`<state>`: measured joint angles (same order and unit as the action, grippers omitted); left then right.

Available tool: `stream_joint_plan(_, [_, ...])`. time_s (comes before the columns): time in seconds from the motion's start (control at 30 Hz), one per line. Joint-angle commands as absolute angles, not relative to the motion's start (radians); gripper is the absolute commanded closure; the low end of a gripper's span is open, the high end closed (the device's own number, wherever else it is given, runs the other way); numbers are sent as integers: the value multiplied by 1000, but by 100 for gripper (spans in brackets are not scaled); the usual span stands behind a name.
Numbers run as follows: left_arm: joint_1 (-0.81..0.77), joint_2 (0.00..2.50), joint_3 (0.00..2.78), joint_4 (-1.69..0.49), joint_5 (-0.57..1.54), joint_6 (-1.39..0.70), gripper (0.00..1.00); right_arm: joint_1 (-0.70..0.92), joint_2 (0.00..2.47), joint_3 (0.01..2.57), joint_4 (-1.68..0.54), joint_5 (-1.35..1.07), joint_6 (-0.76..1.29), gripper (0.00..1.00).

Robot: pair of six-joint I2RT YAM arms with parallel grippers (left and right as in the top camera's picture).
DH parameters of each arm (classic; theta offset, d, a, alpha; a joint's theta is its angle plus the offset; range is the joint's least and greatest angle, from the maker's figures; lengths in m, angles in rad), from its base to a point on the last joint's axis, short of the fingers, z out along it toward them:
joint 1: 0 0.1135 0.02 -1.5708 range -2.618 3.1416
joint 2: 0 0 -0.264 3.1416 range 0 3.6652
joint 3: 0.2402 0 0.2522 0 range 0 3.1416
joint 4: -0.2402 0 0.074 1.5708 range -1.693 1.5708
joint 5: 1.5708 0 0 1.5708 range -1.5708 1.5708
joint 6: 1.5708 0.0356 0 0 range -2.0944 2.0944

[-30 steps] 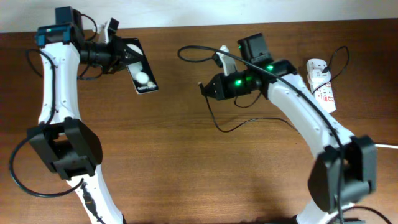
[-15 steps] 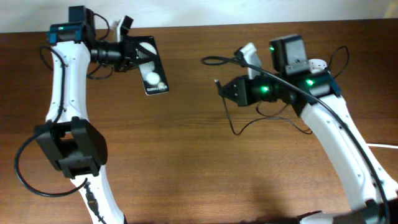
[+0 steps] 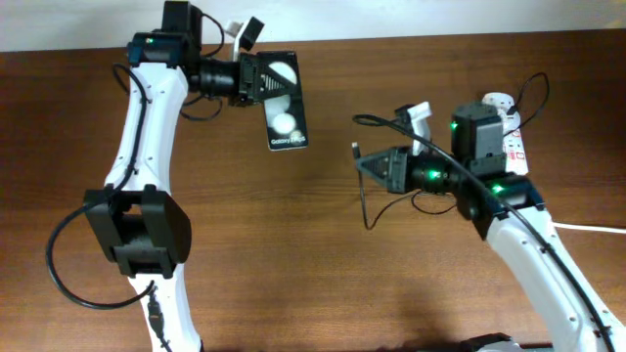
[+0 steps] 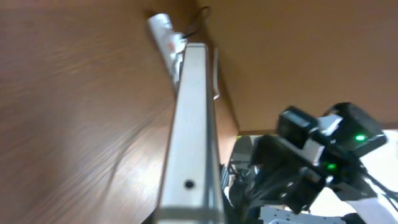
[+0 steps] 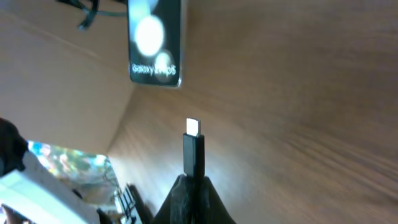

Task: Plug charger to phone and switch on socket
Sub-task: 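Lift the USB-C plug with the right gripper toward the phone's bottom edge, then push the USB-C plug up into the phone's bottom port with the right gripper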

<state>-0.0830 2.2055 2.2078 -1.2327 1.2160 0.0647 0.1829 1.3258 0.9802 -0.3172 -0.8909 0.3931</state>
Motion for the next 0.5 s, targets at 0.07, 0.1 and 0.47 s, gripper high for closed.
stream_joint_plan(0.07, [-102,2204,2215,-1161,1360,31,100,244,1314,955,-199,-863,530,96])
stream_joint_plan(0.1, [-102,2204,2215,-1148,1367,16,100,250,1314,955,-189,-855,542,96])
stream_joint_plan(0.47, [-103,2204,2215,-871,1392,-357,100,361,1314,955,-33,-739,649,96])
